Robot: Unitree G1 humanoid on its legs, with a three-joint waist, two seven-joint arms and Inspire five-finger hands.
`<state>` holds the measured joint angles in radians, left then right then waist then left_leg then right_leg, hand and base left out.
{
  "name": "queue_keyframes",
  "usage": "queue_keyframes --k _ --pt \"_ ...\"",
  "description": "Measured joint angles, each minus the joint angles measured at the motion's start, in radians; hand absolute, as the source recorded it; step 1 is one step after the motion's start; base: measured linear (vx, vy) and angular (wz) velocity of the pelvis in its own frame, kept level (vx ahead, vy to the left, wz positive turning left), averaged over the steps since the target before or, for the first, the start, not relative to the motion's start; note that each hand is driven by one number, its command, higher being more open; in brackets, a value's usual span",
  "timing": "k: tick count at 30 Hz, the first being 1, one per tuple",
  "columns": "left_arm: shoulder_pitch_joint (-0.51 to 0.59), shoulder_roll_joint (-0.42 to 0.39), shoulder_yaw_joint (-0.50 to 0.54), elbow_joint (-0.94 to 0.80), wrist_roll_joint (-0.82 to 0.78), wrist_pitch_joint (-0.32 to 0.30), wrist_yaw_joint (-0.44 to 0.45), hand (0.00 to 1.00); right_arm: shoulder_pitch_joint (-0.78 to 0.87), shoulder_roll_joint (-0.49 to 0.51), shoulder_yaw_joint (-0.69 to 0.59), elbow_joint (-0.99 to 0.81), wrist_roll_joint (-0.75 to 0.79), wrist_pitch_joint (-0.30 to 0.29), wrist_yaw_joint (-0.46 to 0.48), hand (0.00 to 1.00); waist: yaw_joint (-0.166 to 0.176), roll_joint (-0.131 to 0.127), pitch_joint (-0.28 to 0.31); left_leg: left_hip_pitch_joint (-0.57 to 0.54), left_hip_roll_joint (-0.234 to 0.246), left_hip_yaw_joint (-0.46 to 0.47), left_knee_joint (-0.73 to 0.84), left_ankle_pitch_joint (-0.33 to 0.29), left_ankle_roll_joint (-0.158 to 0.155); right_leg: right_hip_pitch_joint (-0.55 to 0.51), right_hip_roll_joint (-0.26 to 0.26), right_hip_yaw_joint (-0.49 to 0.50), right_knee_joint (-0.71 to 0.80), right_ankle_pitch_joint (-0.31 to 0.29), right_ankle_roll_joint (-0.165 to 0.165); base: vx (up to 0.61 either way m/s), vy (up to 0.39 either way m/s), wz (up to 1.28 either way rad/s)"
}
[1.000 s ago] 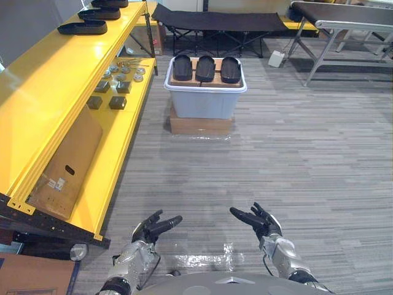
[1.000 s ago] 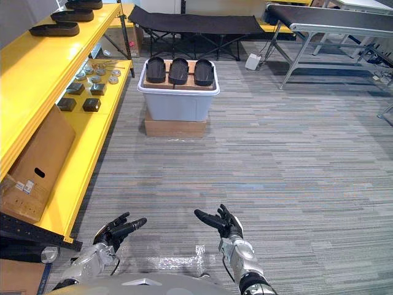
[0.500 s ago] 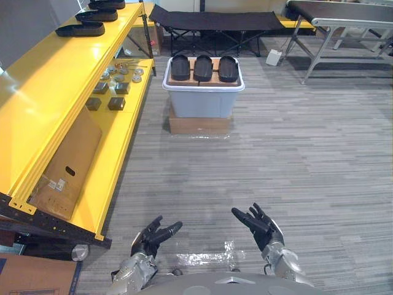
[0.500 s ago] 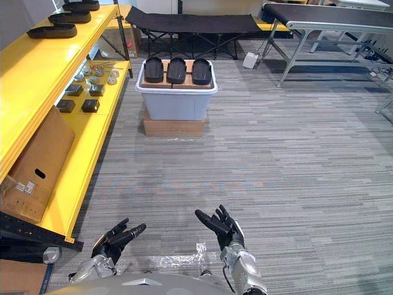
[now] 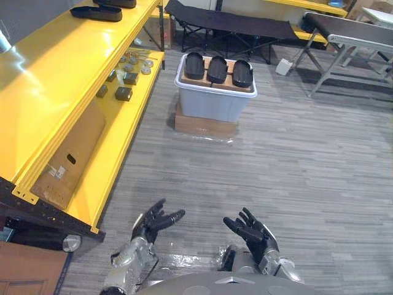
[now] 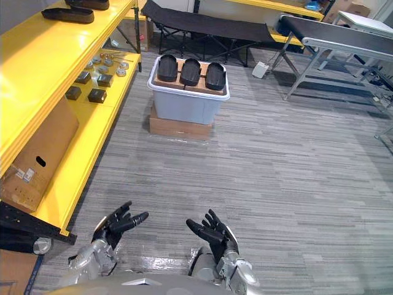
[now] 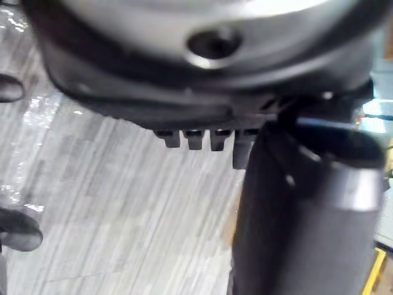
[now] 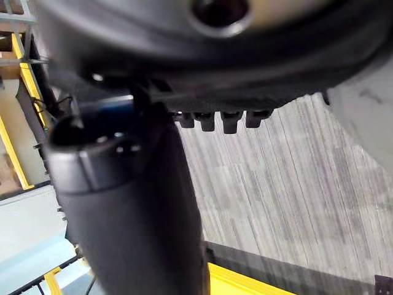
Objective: Walk over and take three plastic housings, then place them on the shelf
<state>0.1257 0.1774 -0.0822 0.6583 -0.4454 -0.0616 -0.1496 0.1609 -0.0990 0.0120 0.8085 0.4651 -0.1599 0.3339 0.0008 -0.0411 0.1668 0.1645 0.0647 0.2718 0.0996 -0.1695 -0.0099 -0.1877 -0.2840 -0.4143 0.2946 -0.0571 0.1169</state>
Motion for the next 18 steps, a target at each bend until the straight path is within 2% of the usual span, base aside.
queue_keyframes --k 2,3,4,5,6,7,8,9,10,11,12,13,14,16,17,18 --pt "0.003 0.009 0.0 0.001 -0.028 0.001 -0.003 1.0 0.009 0.0 -0.001 0.0 -0.014 -0.006 0.001 1.0 0.002 0.0 0.002 0.002 0.026 -0.009 0.075 -0.067 -0.036 0.03 0.028 0.045 -0.06 0.045 -0.01 0.22 -0.179 0.06" --pt "0.004 0.009 0.0 0.002 -0.031 0.002 -0.004 1.0 0.013 0.0 -0.001 0.0 -0.014 -0.007 0.001 1.0 0.003 -0.002 0.001 0.004 0.033 -0.013 0.1 -0.09 -0.049 0.04 0.034 0.052 -0.06 0.037 -0.023 0.26 -0.292 0.07" --pt "0.005 0.009 -0.002 0.002 -0.033 0.004 -0.004 1.0 0.021 0.0 -0.002 0.001 -0.014 -0.006 0.001 1.0 0.007 -0.007 -0.005 0.002 0.051 -0.016 0.151 -0.146 -0.082 0.057 0.052 0.055 -0.048 0.009 -0.07 0.3 -0.338 0.01" --pt "0.008 -0.007 -0.003 0.007 -0.033 0.006 -0.003 1.0 0.02 -0.01 -0.003 0.003 -0.013 -0.005 -0.003 1.0 0.006 0.029 -0.008 0.003 0.106 -0.019 0.194 -0.185 -0.115 0.058 0.092 0.053 -0.013 0.031 -0.077 0.37 -0.4 -0.05" --pt "0.016 -0.014 -0.004 0.007 -0.033 0.007 -0.003 1.0 0.021 -0.016 -0.003 0.003 -0.013 -0.006 -0.003 1.0 0.004 0.042 -0.02 0.004 0.134 -0.016 0.209 -0.188 -0.126 0.058 0.116 0.048 -0.011 0.03 -0.079 0.36 -0.327 -0.09" --pt "0.022 -0.021 -0.008 0.009 -0.034 0.006 -0.003 1.0 0.011 -0.026 -0.005 0.003 -0.013 -0.006 -0.011 1.0 0.004 0.065 -0.031 -0.025 0.183 -0.005 0.293 -0.18 -0.124 0.062 0.157 0.037 -0.005 0.019 -0.098 0.31 -0.256 -0.18" --pt "0.022 -0.037 -0.019 0.011 -0.034 0.006 -0.002 1.0 -0.003 -0.034 -0.013 0.004 -0.012 -0.005 -0.016 1.0 0.006 0.074 -0.024 -0.089 0.236 0.023 0.446 -0.137 -0.11 0.072 0.181 0.036 0.001 -0.001 -0.128 0.38 -0.342 -0.24" --pt "0.025 -0.048 -0.024 0.012 -0.035 0.006 -0.002 1.0 -0.008 -0.039 -0.013 0.004 -0.012 -0.005 -0.016 1.0 0.01 0.077 -0.022 -0.123 0.264 0.035 0.53 -0.102 -0.093 0.081 0.189 0.038 -0.003 -0.004 -0.137 0.38 -0.355 -0.22" --pt "0.024 -0.074 -0.026 0.019 -0.038 0.006 -0.001 1.0 -0.016 -0.052 -0.011 0.004 -0.016 -0.004 -0.017 1.0 0.011 0.09 -0.007 -0.201 0.328 0.036 0.722 -0.009 -0.052 0.128 0.22 0.039 -0.031 -0.019 -0.16 0.46 -0.408 -0.11" --pt "0.026 -0.098 -0.026 0.02 -0.063 0.006 0.001 1.0 -0.02 -0.063 -0.012 0.004 -0.029 0.0 -0.02 1.0 0.013 0.094 0.008 -0.27 0.357 0.005 0.885 -0.022 -0.06 0.194 0.247 0.039 -0.072 -0.026 -0.171 0.4 -0.311 -0.05" --pt "0.026 -0.104 -0.026 0.019 -0.069 0.007 0.0 1.0 -0.021 -0.064 -0.012 0.004 -0.035 0.0 -0.022 1.0 0.018 0.093 0.013 -0.298 0.348 -0.01 0.933 -0.032 -0.06 0.228 0.253 0.039 -0.096 -0.029 -0.175 0.32 -0.213 -0.1" --pt "0.026 -0.104 -0.026 0.019 -0.071 0.007 -0.003 1.0 -0.024 -0.064 -0.013 0.004 -0.051 -0.001 -0.028 1.0 0.025 0.085 0.019 -0.324 0.317 -0.021 0.944 -0.044 -0.067 0.275 0.254 0.042 -0.126 -0.032 -0.18 0.37 -0.184 -0.2" --pt "0.028 -0.102 -0.022 0.006 -0.072 0.007 -0.003 1.0 -0.032 -0.067 -0.013 0.004 -0.061 -0.006 -0.038 1.0 0.035 0.067 0.026 -0.357 0.261 -0.019 0.881 -0.056 -0.067 0.318 0.254 0.054 -0.162 -0.032 -0.181 0.36 -0.149 -0.39" --pt "0.031 -0.103 -0.021 -0.023 -0.072 0.007 -0.001 1.0 -0.065 -0.079 -0.016 0.004 -0.06 -0.013 -0.041 1.0 0.055 0.07 0.029 -0.395 0.183 0.016 0.671 -0.063 -0.069 0.341 0.253 0.092 -0.192 -0.031 -0.181 0.37 -0.063 -0.58" --pt "0.039 -0.107 -0.021 -0.035 -0.072 0.006 0.003 1.0 -0.089 -0.083 -0.02 0.004 -0.058 -0.02 -0.048 1.0 0.055 0.074 0.033 -0.412 0.125 0.023 0.475 -0.04 -0.065 0.35 0.25 0.108 -0.207 -0.032 -0.181 0.31 0.02 -0.56" --pt "0.04 -0.112 -0.021 -0.042 -0.072 0.005 0.01 1.0 -0.104 -0.084 -0.021 0.003 -0.057 -0.025 -0.061 1.0 0.057 0.078 0.034 -0.42 0.088 0.018 0.312 0.016 -0.07 0.356 0.25 0.121 -0.218 -0.032 -0.179 0.29 0.068 -0.49"
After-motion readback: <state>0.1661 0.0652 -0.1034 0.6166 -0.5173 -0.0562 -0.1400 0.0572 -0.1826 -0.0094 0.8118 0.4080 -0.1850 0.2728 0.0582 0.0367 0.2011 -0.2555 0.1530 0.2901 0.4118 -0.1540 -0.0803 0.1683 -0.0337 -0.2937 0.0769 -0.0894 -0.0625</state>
